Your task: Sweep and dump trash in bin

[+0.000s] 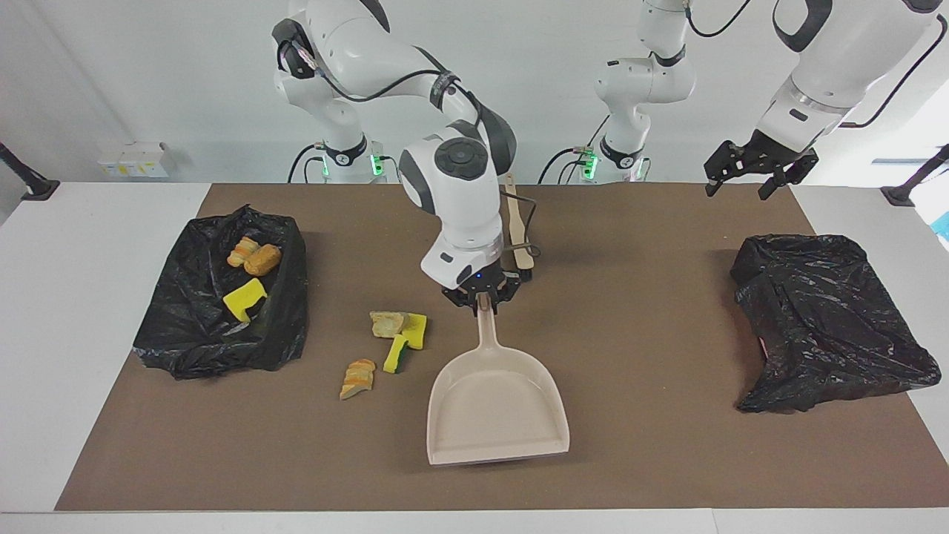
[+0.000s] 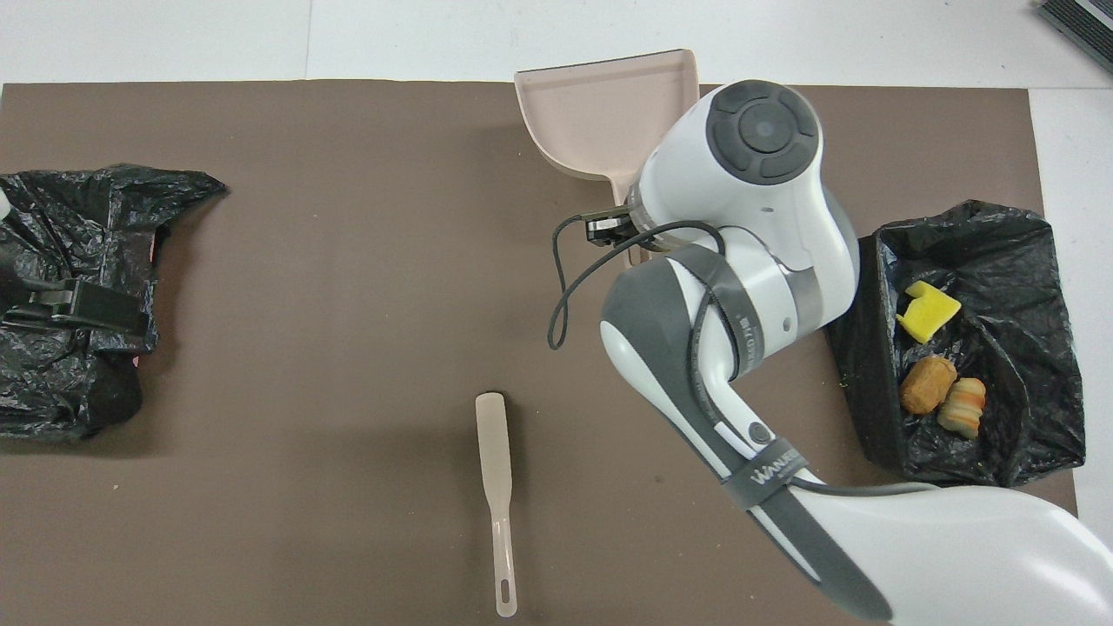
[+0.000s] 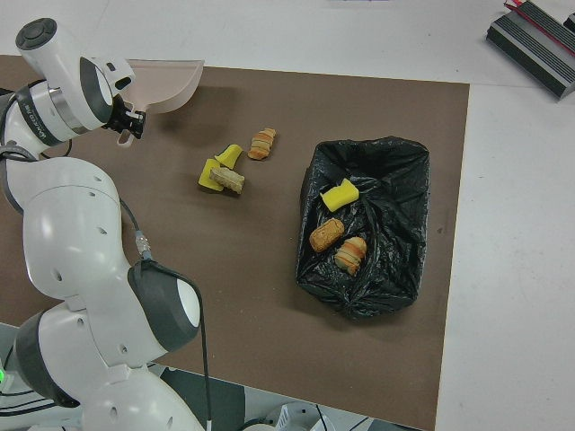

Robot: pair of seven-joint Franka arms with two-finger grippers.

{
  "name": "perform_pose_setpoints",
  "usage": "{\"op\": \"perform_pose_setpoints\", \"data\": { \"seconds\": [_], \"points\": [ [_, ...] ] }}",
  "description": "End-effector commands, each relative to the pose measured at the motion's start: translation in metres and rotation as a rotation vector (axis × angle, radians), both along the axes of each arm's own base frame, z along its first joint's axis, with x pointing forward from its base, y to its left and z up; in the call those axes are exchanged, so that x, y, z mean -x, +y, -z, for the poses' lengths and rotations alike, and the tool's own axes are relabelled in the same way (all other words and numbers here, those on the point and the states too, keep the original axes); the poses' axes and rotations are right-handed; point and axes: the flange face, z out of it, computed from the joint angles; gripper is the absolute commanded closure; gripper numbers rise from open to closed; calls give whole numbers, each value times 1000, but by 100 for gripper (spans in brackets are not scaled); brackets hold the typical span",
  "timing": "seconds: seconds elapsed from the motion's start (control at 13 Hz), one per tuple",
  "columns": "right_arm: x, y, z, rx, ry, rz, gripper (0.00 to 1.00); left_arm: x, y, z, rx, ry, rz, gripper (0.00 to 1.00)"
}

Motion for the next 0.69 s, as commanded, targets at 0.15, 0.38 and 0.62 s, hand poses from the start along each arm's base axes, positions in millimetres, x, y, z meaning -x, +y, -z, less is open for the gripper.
{"op": "perform_pose_setpoints", "data": {
  "seconds": [0.15,0.38,0.62],
  "points": [
    [17,52,22,-38,38,31,100,2,1,-7,-21,-9,27,0],
    [53,85,51,-25,108,34,100,6,3,-5,-63,-4,97,0],
    [53,81,56,-17,132,34,100,4,6,-8,-62,-17,83,0]
  ]
}}
